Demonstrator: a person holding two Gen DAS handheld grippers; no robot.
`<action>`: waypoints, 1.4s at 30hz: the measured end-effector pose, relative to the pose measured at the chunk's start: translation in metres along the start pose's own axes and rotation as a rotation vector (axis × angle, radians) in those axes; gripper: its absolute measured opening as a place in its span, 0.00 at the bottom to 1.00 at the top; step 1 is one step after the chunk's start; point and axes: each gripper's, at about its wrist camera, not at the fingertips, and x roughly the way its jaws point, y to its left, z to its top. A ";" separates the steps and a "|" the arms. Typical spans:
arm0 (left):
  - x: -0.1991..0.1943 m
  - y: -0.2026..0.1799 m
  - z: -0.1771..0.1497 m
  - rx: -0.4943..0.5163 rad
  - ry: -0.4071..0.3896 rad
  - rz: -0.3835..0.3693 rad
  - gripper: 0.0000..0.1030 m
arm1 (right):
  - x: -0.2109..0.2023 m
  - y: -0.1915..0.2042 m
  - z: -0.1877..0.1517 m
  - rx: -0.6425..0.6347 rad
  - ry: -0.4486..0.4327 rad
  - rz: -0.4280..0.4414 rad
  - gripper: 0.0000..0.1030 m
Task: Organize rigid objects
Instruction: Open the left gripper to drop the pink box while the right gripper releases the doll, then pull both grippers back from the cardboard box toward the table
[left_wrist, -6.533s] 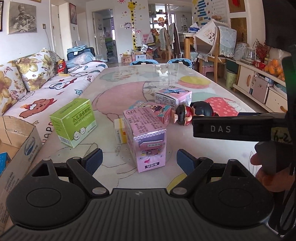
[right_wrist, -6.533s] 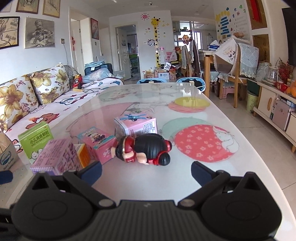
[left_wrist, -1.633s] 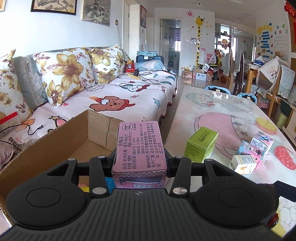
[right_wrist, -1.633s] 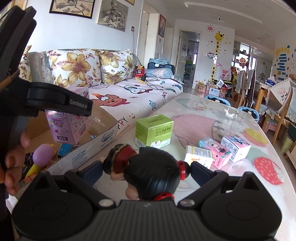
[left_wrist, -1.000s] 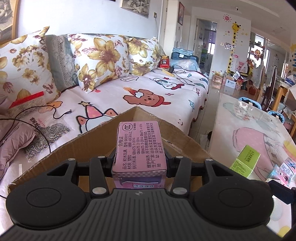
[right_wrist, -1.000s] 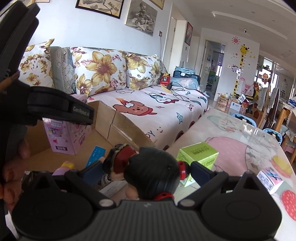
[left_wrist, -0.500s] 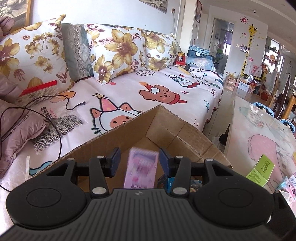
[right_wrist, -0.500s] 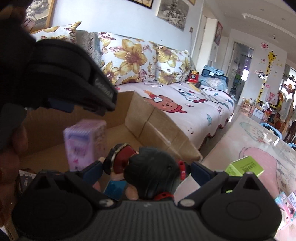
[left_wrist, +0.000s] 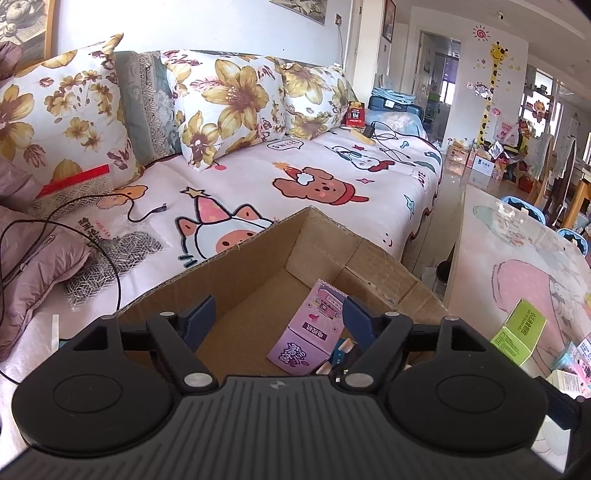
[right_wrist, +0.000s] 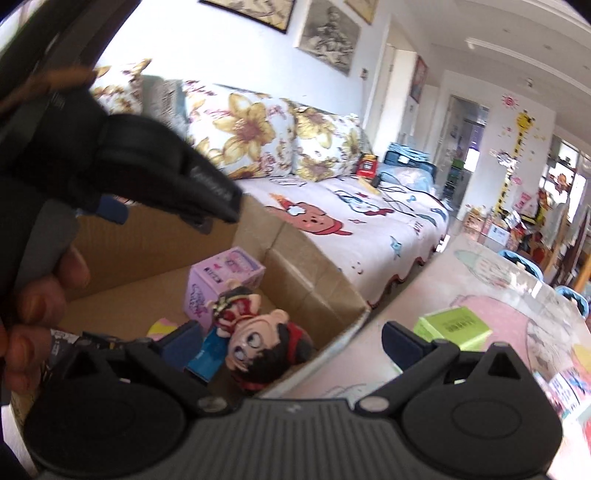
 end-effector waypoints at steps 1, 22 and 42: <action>0.000 -0.001 0.000 0.006 0.000 -0.003 0.95 | -0.002 -0.002 -0.001 0.013 0.001 -0.013 0.99; 0.003 -0.013 -0.006 0.128 -0.008 -0.059 1.00 | -0.023 -0.032 -0.032 0.100 0.030 -0.092 0.99; 0.001 -0.023 -0.014 0.248 -0.005 -0.104 1.00 | -0.048 -0.065 -0.064 0.163 0.028 -0.135 0.99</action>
